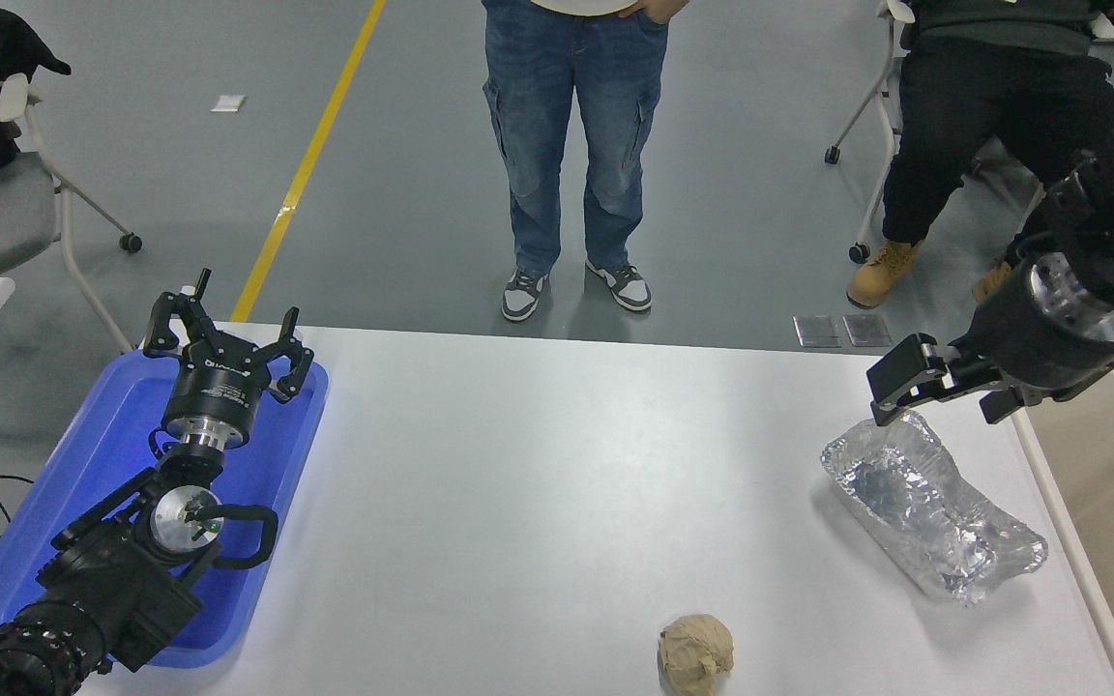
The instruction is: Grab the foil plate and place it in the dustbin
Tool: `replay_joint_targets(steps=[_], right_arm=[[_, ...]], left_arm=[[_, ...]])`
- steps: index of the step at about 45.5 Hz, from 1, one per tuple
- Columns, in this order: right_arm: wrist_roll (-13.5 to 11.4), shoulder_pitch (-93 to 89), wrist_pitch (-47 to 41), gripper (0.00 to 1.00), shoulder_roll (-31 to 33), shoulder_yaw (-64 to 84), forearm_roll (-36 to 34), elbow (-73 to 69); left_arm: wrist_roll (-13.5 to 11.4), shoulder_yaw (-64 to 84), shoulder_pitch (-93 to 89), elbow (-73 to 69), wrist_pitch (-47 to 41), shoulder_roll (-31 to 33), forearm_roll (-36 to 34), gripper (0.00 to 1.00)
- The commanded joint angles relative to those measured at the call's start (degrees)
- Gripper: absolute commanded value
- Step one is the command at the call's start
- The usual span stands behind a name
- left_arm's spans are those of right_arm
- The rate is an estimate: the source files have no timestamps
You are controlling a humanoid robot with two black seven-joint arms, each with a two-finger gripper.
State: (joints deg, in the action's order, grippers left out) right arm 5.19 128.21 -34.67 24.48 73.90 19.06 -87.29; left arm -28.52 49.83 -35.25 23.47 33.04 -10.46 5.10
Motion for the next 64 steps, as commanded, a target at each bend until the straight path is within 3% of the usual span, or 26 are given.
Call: replay_joint_targets(steps=[1,50,56,64], right_arm=[[0.0,0.11,-0.05,1.0,0.22,0.54,0.01,0.1],[0.09,-1.12,-0.23,1.0,4.26,0.98,-0.16,2.74],[0.0,-2.44,0.39,1.0,6.37,1.25,-3.58,4.23],[0.0,-3.67,3.46,1.0,8.13,7.39,-13.33,6.08]], left_arm=[[-0.04,0.0,0.0,0.0,0.01,0.0,0.0,1.0],[0.05,0.0,0.0,0.0,0.01,0.0,0.0,1.0],[0.05,0.0,0.0,0.0,0.01,0.0,0.0,1.0],[0.05,0.0,0.0,0.0,0.01,0.0,-0.09,1.0]])
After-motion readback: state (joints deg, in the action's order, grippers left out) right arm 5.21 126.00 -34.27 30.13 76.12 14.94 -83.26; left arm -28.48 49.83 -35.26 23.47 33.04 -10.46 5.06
